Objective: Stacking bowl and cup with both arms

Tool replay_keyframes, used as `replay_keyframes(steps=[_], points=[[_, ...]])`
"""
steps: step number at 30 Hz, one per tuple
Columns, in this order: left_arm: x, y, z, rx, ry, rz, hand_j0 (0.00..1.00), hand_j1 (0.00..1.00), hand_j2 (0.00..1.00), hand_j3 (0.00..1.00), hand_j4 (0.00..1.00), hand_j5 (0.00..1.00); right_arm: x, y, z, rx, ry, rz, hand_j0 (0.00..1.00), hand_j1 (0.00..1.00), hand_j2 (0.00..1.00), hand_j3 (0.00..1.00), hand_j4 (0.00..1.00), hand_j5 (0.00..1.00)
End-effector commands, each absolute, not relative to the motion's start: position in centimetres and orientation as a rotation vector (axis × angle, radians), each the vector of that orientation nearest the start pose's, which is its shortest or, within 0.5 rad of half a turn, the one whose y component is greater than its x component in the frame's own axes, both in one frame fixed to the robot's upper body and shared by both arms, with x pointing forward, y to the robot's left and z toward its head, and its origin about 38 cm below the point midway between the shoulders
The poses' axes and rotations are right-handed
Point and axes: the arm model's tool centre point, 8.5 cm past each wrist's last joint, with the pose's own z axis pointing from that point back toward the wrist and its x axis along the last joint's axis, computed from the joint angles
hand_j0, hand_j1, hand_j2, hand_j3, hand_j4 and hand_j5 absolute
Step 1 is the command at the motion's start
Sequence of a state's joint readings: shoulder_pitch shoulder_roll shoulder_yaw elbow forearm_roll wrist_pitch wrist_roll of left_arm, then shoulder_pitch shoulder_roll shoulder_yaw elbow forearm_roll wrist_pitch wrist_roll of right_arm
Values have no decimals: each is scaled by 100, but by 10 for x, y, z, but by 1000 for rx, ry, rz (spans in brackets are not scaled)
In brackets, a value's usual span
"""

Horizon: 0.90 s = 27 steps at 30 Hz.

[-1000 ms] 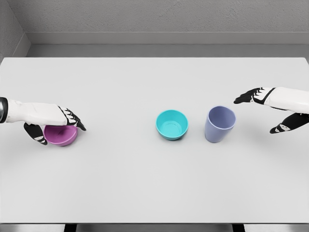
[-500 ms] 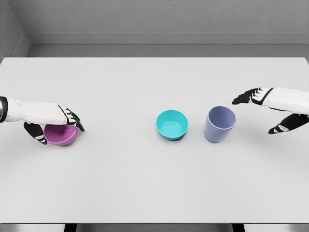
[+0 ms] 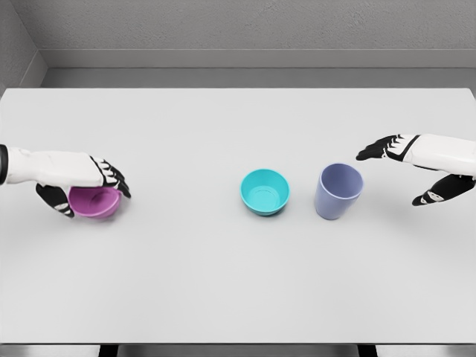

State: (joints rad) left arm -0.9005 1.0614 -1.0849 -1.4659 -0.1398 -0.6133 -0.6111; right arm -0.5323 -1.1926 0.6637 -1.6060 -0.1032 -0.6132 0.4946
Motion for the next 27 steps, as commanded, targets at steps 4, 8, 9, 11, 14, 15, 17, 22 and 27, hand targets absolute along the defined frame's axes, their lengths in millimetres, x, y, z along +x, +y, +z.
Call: replay_keyframes(steps=[4, 8, 9, 11, 14, 15, 17, 22, 27], points=[[408, 339, 217, 170, -1116, -2238, 85, 85, 85, 85, 85, 85, 372, -370, 254, -141, -1466, 1872, 100, 100, 100, 100, 100, 100], [409, 333, 219, 171, -1131, -2248, 85, 85, 85, 85, 85, 85, 374, -364, 251, -128, -1486, 1863, 100, 100, 100, 100, 100, 100], [409, 332, 219, 169, -1133, -2251, 85, 85, 85, 85, 85, 85, 375, -362, 250, -123, -1495, 1859, 100, 100, 100, 100, 100, 100], [409, 331, 221, 174, -1136, -2253, 85, 85, 85, 85, 85, 85, 376, -360, 250, -120, -1504, 1855, 100, 100, 100, 100, 100, 100], [409, 327, 224, 175, -1147, -2263, 85, 85, 85, 85, 85, 85, 376, -360, 249, -119, -1506, 1851, 100, 100, 100, 100, 100, 100], [409, 326, 224, 173, -1150, -2267, 85, 85, 85, 85, 85, 85, 378, -361, 247, -120, -1508, 1842, 100, 100, 100, 100, 100, 100], [408, 321, 226, 168, -1164, -2277, 85, 85, 85, 85, 85, 85, 380, -363, 245, -122, -1505, 1832, 100, 100, 100, 100, 100, 100], [410, 313, 228, 166, -1184, -2287, 85, 85, 85, 85, 85, 85, 380, -369, 244, -127, -1483, 1829, 100, 100, 100, 100, 100, 100], [413, 304, 229, 163, -1203, -2297, 85, 85, 85, 85, 85, 85, 379, -373, 240, -97, -1374, 1907, 100, 100, 100, 100, 100, 100]])
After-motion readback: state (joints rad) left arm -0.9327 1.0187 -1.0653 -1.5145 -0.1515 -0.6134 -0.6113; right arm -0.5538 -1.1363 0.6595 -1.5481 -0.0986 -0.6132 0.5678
